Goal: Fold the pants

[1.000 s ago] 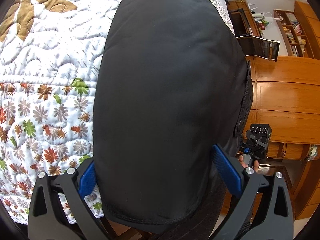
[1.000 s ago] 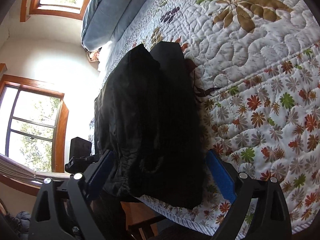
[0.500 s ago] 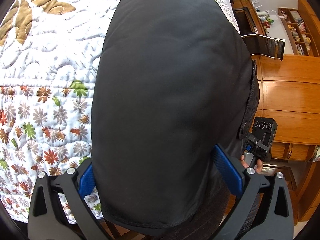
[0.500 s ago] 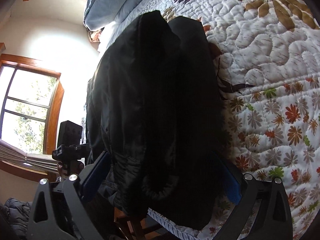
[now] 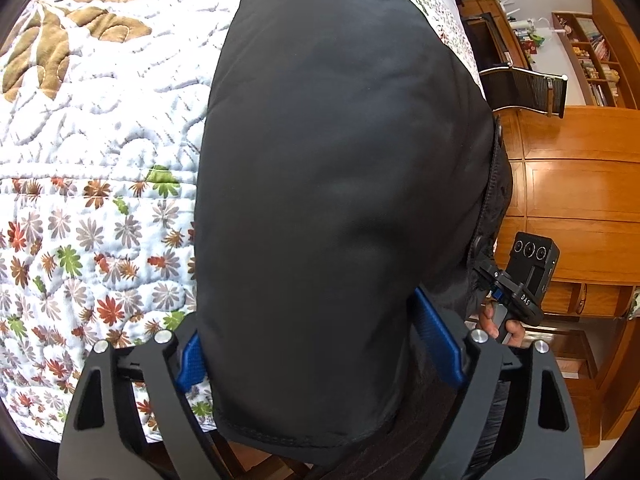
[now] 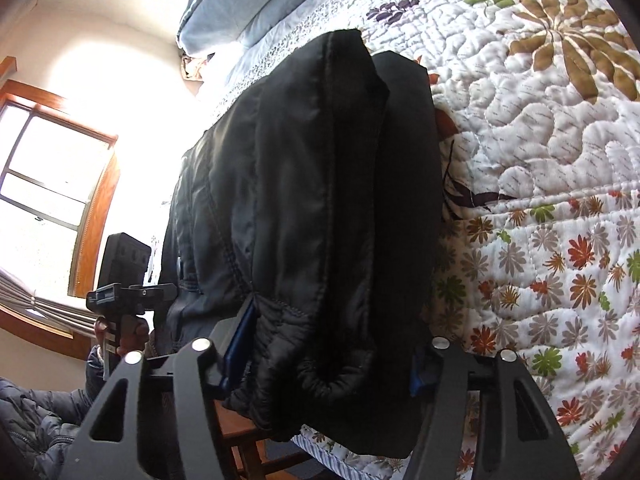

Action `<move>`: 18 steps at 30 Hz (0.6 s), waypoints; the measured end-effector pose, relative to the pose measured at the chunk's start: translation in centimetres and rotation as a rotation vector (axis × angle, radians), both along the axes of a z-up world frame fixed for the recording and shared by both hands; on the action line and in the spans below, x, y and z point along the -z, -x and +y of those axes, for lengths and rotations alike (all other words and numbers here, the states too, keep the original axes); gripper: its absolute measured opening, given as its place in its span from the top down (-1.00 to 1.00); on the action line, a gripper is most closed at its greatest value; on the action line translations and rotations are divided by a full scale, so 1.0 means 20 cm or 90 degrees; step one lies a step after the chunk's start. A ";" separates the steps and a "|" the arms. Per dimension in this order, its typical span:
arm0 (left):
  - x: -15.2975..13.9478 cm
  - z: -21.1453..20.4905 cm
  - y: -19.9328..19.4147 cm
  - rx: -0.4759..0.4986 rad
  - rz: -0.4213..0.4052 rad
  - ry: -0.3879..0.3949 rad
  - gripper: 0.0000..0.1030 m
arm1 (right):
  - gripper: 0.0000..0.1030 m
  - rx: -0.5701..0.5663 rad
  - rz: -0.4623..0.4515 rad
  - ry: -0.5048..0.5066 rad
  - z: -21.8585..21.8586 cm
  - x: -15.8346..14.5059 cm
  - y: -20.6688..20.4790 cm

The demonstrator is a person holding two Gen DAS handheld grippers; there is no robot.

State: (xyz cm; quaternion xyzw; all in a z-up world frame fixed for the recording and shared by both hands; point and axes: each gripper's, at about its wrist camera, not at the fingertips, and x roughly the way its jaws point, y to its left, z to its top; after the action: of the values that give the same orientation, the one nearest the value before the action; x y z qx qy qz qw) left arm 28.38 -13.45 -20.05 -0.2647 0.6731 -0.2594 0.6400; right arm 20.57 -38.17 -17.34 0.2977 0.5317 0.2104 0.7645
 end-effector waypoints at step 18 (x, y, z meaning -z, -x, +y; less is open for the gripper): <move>0.00 0.12 -0.09 -0.038 -0.047 0.019 -0.07 | 0.13 0.013 -0.039 0.004 0.11 -0.05 -0.10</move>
State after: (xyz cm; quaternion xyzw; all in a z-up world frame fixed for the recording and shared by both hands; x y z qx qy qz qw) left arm 30.26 -11.07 -20.15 -0.2843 0.6369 -0.2596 0.6679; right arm 22.53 -35.88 -16.44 0.2941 0.5058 0.2099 0.7833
